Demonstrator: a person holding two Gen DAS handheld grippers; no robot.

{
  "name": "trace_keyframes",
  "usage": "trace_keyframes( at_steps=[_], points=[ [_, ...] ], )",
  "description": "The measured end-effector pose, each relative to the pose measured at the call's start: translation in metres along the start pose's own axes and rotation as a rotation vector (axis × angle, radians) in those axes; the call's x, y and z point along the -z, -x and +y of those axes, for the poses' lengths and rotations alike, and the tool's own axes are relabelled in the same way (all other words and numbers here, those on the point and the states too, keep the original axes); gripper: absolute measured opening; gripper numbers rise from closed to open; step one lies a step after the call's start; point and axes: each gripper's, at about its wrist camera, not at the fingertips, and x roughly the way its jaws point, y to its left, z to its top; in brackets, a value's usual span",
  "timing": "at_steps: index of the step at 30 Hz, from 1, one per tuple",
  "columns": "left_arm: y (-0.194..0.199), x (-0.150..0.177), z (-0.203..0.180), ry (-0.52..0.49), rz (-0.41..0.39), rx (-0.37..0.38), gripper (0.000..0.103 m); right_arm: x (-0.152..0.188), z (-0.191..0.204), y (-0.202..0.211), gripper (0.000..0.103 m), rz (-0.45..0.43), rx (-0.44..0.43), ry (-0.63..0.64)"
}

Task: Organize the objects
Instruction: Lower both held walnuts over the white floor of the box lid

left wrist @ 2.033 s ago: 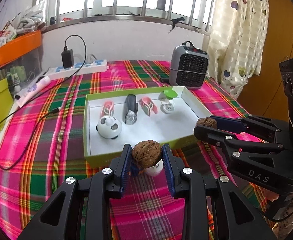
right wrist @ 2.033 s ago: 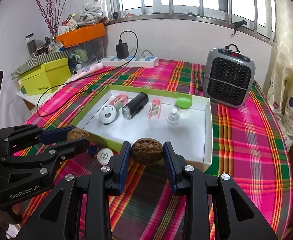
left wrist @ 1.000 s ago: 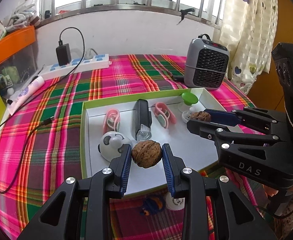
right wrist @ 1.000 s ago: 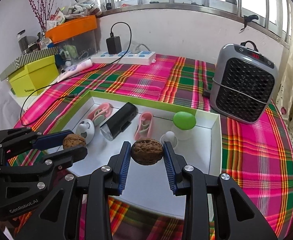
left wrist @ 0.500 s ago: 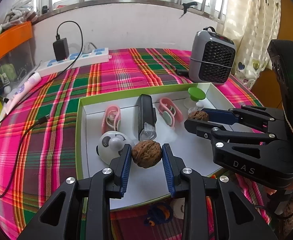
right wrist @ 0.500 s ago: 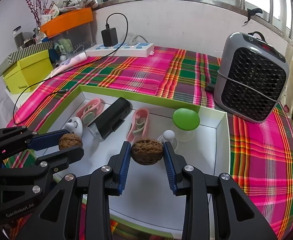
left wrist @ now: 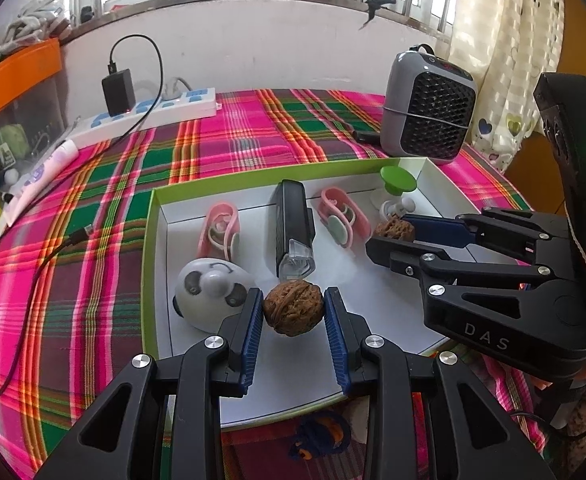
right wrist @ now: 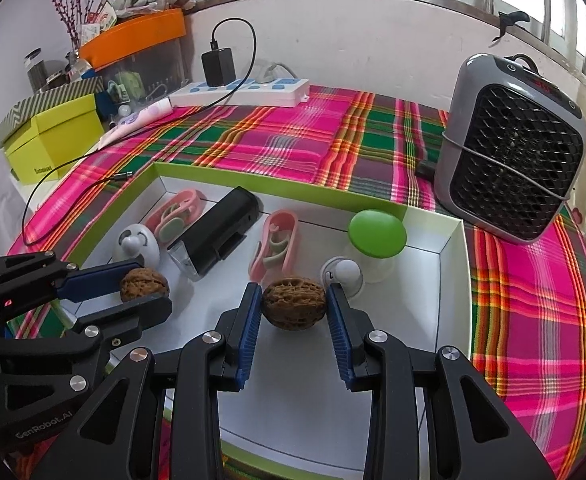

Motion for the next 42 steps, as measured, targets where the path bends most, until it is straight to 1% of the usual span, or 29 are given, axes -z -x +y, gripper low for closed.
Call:
trace_keyframes(
  at_steps=[42],
  points=[
    [-0.0041, 0.0007, -0.0007, -0.005, 0.005, -0.006, 0.03, 0.0018, -0.0035, -0.0037, 0.035, -0.007, 0.012, -0.019]
  ],
)
